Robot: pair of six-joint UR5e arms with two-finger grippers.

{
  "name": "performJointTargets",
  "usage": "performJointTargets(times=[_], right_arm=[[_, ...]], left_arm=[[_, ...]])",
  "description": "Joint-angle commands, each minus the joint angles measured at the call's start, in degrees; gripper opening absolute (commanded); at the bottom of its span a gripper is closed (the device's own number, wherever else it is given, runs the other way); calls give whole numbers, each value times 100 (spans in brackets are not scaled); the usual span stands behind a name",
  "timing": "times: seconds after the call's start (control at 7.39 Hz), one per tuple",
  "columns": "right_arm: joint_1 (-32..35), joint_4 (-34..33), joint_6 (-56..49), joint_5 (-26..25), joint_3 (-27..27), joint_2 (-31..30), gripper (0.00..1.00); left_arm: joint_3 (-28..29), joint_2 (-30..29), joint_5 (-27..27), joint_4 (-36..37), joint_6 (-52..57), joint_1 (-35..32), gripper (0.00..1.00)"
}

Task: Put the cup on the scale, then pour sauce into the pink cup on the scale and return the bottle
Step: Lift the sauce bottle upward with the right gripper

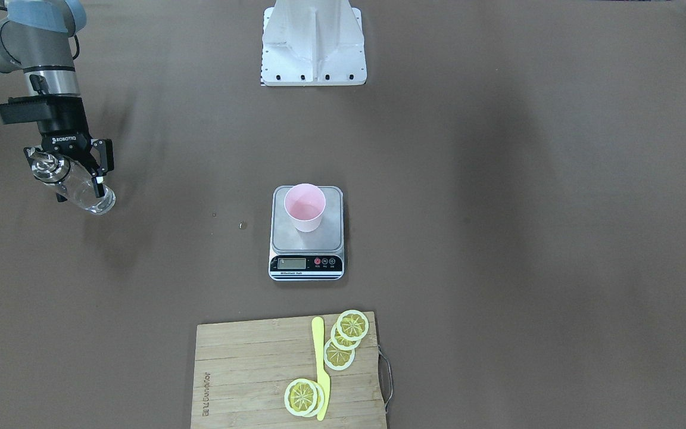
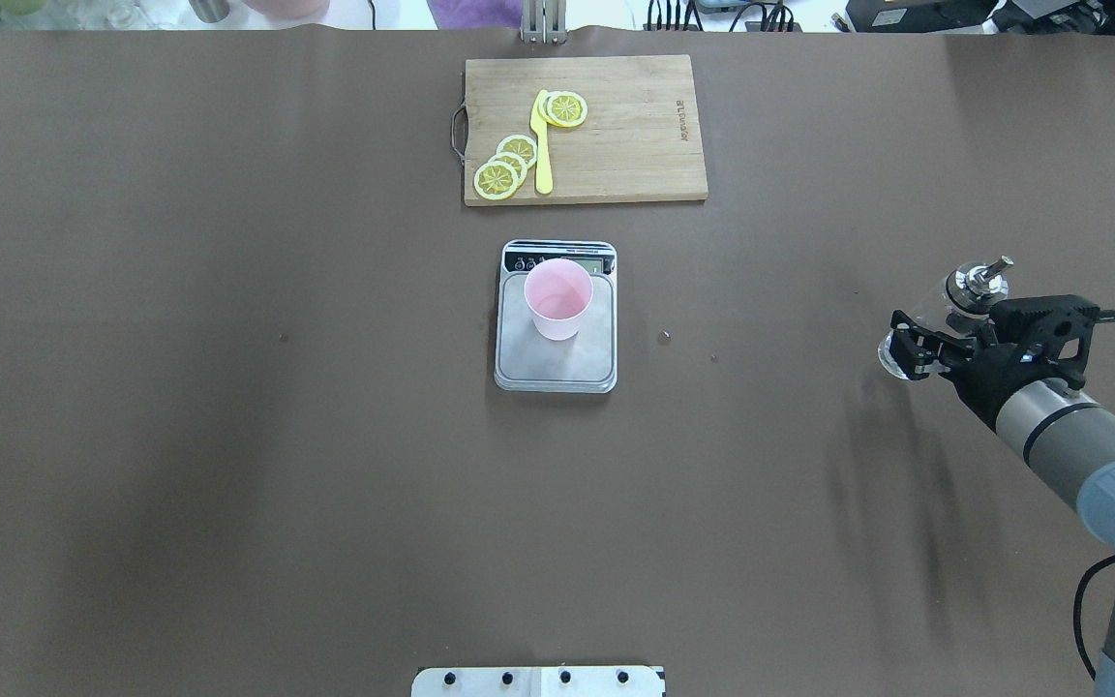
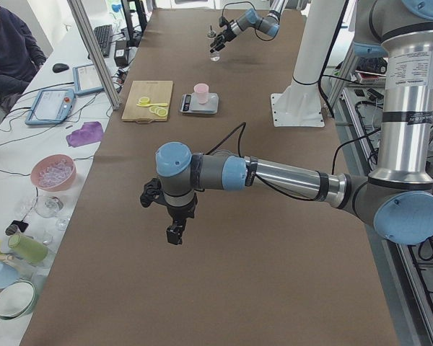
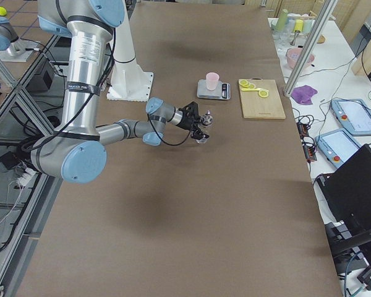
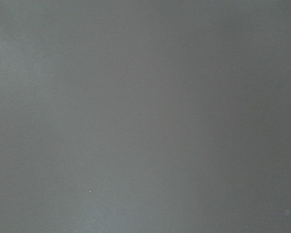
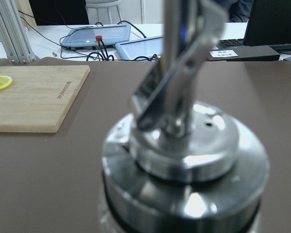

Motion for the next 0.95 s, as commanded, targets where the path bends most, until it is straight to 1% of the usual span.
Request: performJointTargets(times=[0.0,0.27,0.41,0.81], right_arm=[[2,-50,7,-62,278,-96,0],[-7,-172,-10,8,226,-87,0],[-7,-409,-10,-27,243,-79,0],[-33,-420,-10,-141,287,9,0]], left_arm=[[-3,9,-7,-1,0,-8,99],[6,9,-7,-1,0,-8,99],[15,9,-7,-1,0,1,99],[41,9,2,-1,9,-8,99]])
